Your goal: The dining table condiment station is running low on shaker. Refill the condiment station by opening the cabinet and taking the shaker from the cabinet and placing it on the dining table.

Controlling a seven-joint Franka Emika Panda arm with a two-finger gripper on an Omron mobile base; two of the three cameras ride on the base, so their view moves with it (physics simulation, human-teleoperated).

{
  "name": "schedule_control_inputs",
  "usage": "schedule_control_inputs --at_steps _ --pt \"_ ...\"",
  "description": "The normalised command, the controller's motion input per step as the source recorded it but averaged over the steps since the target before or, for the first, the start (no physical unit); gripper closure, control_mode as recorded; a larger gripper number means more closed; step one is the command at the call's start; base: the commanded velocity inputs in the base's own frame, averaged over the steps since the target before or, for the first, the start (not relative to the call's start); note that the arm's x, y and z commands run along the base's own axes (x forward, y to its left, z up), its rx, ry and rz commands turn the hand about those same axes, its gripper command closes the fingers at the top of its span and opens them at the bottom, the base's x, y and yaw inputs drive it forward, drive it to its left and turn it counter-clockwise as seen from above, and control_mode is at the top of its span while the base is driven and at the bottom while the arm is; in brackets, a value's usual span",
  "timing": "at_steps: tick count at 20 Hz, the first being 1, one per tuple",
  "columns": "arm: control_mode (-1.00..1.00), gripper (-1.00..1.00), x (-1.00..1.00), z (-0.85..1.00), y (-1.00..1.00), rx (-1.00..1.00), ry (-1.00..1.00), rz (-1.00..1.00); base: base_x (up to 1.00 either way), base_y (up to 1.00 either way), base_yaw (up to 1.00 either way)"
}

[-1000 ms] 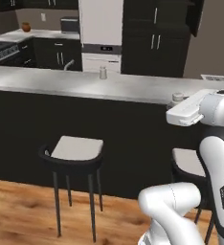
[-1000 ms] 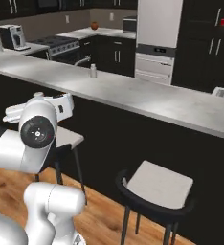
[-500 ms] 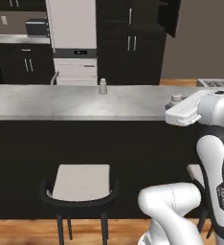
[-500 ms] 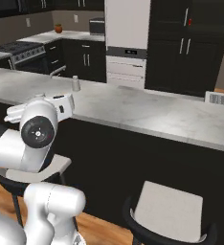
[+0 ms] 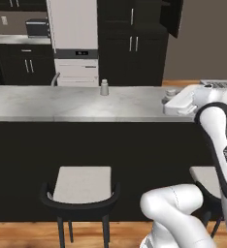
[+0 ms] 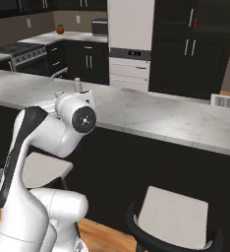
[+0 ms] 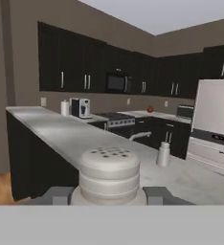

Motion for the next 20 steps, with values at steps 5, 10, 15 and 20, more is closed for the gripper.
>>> schedule_control_inputs --at_steps 5,10,15,20 --pt "-1.00 1.00 1.00 -0.24 0.03 0.00 0.02 0.28 0.00 0.00 0.00" --pt "-1.00 1.00 1.00 -0.33 0.05 0.00 0.01 0.12 0.00 0.00 0.00" --pt "-1.00 1.00 1.00 -0.31 0.30 0.00 0.05 0.00 0.00 0.00 0.00" --pt "-1.00 1.00 0.93 -0.06 0.35 -0.02 0.09 0.00 0.00 0.00 0.00"
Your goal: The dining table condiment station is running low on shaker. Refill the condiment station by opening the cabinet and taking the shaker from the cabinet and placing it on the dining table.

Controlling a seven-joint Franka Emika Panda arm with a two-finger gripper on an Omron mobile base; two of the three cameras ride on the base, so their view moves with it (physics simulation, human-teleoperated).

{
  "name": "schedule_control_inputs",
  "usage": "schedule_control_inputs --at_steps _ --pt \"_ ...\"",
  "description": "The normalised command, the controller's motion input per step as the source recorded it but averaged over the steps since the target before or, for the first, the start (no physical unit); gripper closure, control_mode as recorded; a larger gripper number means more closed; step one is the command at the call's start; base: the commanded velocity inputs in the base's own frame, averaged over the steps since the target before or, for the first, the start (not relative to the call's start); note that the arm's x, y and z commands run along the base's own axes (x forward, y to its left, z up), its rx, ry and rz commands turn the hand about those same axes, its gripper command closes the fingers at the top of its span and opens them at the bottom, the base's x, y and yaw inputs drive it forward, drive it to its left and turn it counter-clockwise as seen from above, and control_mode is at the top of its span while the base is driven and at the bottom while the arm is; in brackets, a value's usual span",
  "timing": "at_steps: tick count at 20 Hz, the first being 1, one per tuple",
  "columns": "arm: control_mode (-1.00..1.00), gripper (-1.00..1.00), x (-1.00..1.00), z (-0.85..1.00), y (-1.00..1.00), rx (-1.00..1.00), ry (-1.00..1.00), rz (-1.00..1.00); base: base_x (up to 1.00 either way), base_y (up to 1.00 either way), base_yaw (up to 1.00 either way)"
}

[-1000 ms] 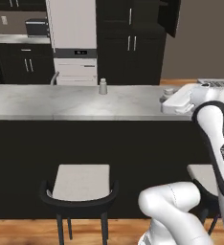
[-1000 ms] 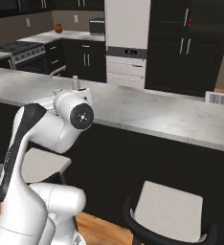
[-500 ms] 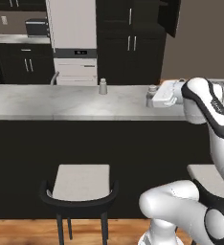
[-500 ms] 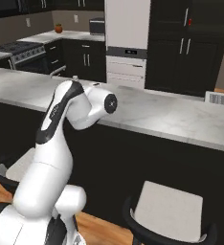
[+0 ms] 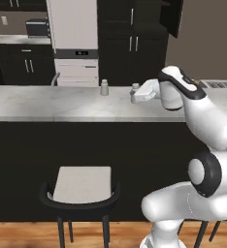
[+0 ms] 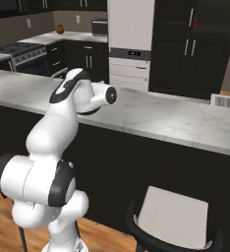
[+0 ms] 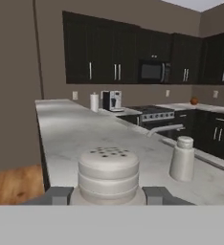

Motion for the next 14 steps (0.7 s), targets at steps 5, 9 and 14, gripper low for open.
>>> schedule_control_inputs --at_steps 5,9,14 --pt "-1.00 1.00 0.10 -0.22 0.00 -0.03 0.00 0.05 0.00 0.00 0.00" --pt "-1.00 1.00 0.44 -0.34 0.00 -0.03 0.00 0.01 0.00 0.00 0.00" --pt "-1.00 1.00 0.38 -0.20 0.00 0.00 -0.01 0.05 0.00 0.00 0.00"
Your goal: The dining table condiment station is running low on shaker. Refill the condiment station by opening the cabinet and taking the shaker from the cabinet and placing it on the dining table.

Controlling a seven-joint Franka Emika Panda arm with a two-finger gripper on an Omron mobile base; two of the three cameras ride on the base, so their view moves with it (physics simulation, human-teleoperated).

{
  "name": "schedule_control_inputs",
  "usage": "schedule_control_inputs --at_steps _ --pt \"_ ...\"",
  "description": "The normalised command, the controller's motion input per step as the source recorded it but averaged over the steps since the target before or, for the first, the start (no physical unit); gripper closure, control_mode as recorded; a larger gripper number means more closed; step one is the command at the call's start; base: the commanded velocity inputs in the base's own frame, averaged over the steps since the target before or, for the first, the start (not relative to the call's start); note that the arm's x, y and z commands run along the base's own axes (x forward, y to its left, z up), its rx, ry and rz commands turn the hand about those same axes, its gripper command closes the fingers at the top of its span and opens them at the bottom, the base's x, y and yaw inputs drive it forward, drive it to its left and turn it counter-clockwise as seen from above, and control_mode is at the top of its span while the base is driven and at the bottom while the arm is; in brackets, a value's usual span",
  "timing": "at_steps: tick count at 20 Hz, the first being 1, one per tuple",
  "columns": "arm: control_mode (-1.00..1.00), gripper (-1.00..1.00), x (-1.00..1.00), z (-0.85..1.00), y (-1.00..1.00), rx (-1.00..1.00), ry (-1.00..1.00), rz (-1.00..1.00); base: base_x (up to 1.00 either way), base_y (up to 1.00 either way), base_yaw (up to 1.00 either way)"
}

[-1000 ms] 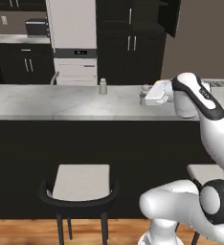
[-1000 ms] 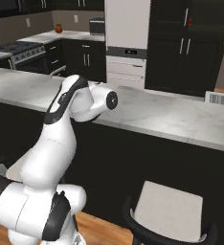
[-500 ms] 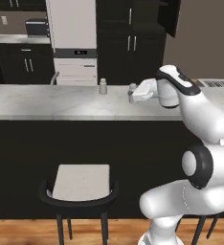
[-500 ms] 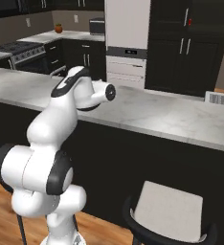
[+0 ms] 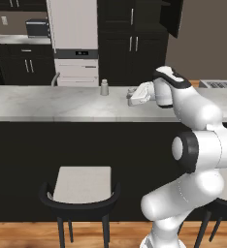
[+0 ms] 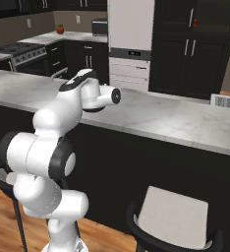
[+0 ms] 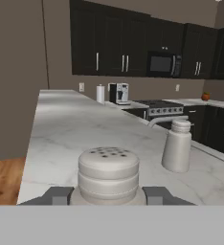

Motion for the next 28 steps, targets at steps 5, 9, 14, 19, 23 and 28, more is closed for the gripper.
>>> schedule_control_inputs --at_steps 5,9,14,19,23,28 --pt "-1.00 1.00 0.29 -0.20 0.01 0.00 -0.06 0.07 0.00 0.00 0.00" --pt "-1.00 1.00 0.43 -0.15 0.10 0.00 0.00 0.04 0.00 0.00 0.00" --pt "-1.00 1.00 0.57 -0.23 0.18 0.00 0.07 0.00 0.00 0.00 0.00" --pt "-1.00 1.00 0.47 -0.26 0.09 0.00 0.00 0.00 0.00 0.00 0.00" --pt "-1.00 1.00 0.02 -0.28 0.00 0.00 -0.09 0.05 0.00 0.00 0.00" --pt "-1.00 1.00 0.00 -0.27 0.00 0.00 -0.06 0.05 0.00 0.00 0.00"
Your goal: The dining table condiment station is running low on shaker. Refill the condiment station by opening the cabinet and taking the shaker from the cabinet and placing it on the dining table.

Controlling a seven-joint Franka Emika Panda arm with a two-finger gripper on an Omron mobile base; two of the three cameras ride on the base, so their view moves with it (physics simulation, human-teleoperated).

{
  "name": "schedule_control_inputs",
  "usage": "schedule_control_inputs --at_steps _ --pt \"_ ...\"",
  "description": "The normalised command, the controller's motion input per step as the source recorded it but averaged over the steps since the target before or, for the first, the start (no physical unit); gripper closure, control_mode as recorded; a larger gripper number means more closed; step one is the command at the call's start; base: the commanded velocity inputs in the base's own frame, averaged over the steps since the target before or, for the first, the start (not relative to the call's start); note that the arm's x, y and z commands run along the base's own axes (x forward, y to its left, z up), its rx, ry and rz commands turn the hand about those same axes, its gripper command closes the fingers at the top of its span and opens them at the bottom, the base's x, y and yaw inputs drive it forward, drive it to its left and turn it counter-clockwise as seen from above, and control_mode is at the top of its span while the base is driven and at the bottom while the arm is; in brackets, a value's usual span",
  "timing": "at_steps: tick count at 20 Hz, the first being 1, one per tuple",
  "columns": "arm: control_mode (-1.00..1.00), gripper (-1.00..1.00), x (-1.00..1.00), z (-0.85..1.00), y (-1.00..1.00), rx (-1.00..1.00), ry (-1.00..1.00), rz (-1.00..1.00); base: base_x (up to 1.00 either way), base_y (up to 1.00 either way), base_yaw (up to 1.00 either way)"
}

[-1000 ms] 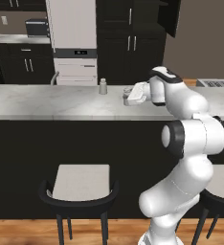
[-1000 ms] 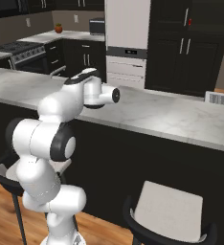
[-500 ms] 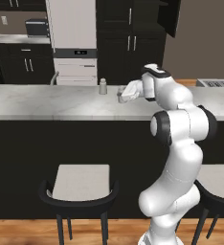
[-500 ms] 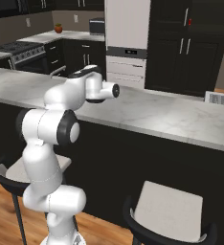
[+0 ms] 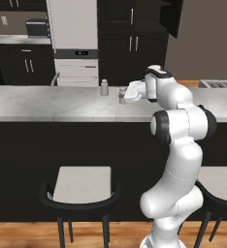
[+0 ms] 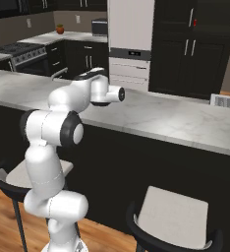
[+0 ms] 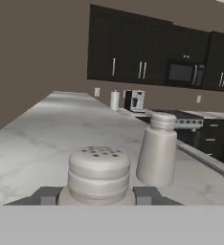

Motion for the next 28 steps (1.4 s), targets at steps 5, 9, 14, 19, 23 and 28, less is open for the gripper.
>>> schedule_control_inputs --at_steps 5,9,14,19,23,28 --pt "-1.00 1.00 0.05 -0.42 0.00 0.00 -0.01 0.06 0.00 0.00 0.00" --pt "-1.00 -1.00 0.02 -0.45 0.00 0.00 -0.01 0.08 0.00 0.00 0.00" --pt "-1.00 -1.00 -0.17 0.00 -0.01 0.00 -0.14 0.05 0.00 0.00 0.00" --pt "-1.00 -1.00 -0.26 0.19 -0.01 0.00 -0.09 0.00 0.00 0.00 0.00" --pt "-1.00 -1.00 -0.04 0.32 0.05 0.00 0.00 0.00 0.00 0.00 0.00" --pt "-1.00 -1.00 -0.10 0.50 0.10 -0.05 0.01 -0.02 0.00 0.00 0.00"
